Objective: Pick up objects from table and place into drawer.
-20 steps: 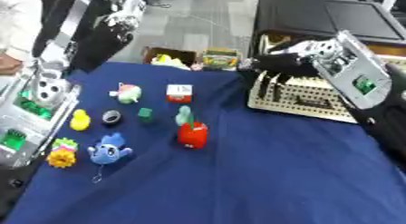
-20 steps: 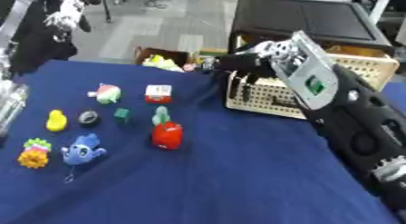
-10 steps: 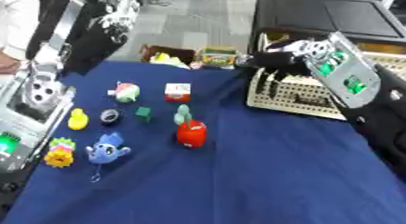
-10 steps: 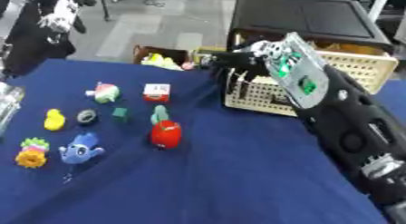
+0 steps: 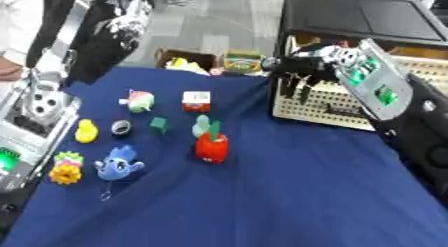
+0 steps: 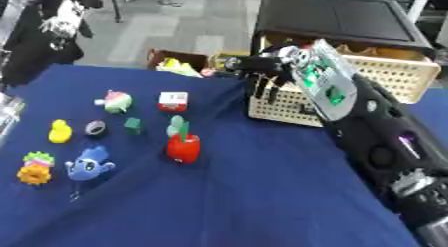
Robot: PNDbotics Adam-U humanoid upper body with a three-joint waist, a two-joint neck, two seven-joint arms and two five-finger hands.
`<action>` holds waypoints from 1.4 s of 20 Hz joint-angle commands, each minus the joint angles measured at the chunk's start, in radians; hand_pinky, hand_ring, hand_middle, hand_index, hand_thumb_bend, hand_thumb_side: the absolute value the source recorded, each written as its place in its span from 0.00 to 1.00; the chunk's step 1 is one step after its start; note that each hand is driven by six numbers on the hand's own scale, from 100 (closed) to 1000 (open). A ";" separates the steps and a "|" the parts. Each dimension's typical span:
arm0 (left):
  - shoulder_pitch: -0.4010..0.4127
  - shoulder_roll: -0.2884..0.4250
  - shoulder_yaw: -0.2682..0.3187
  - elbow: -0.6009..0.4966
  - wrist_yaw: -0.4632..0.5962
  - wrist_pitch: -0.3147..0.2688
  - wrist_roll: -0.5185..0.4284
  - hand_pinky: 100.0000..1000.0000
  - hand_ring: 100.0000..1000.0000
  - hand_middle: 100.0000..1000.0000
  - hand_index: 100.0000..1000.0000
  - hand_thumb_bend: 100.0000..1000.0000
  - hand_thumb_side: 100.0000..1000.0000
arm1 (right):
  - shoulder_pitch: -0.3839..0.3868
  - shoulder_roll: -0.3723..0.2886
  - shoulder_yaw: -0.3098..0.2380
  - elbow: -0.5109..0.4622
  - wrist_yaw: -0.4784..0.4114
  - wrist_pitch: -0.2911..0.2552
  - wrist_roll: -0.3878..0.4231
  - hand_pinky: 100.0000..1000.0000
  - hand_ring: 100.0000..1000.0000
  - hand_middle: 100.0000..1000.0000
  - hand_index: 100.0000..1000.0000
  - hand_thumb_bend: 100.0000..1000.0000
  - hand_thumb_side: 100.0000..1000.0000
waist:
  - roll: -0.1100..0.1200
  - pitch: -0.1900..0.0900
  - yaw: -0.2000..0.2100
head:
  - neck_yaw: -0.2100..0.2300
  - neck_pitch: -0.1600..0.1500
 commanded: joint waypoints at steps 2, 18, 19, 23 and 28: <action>-0.006 0.009 0.006 -0.012 -0.005 -0.003 -0.004 0.39 0.64 0.64 0.87 0.00 0.74 | -0.033 -0.001 -0.020 0.013 0.030 -0.008 -0.028 0.48 0.67 0.77 0.86 0.00 1.00 | 0.006 -0.016 0.004 | -0.002 -0.011; 0.000 0.001 0.004 -0.012 -0.013 -0.007 -0.009 0.39 0.64 0.65 0.87 0.00 0.74 | -0.042 0.043 -0.056 0.081 0.118 -0.059 -0.095 0.51 0.69 0.78 0.86 0.00 1.00 | 0.013 -0.011 0.021 | -0.013 -0.022; 0.000 0.001 0.004 -0.012 -0.013 -0.007 -0.009 0.39 0.64 0.65 0.87 0.00 0.74 | -0.042 0.042 -0.056 0.080 0.118 -0.061 -0.094 0.51 0.69 0.78 0.86 0.00 1.00 | 0.013 -0.010 0.020 | -0.013 -0.023; -0.001 0.002 0.004 -0.012 -0.013 -0.007 -0.010 0.39 0.64 0.65 0.87 0.00 0.74 | -0.042 0.039 -0.056 0.072 0.118 -0.059 -0.097 0.51 0.68 0.78 0.86 0.00 1.00 | 0.012 -0.010 0.019 | -0.012 -0.027; 0.002 0.002 0.005 -0.012 -0.014 -0.006 -0.010 0.39 0.64 0.65 0.87 0.00 0.74 | -0.043 0.039 -0.055 0.056 0.121 -0.051 -0.114 0.49 0.67 0.78 0.86 0.00 1.00 | 0.011 -0.010 0.020 | -0.011 -0.029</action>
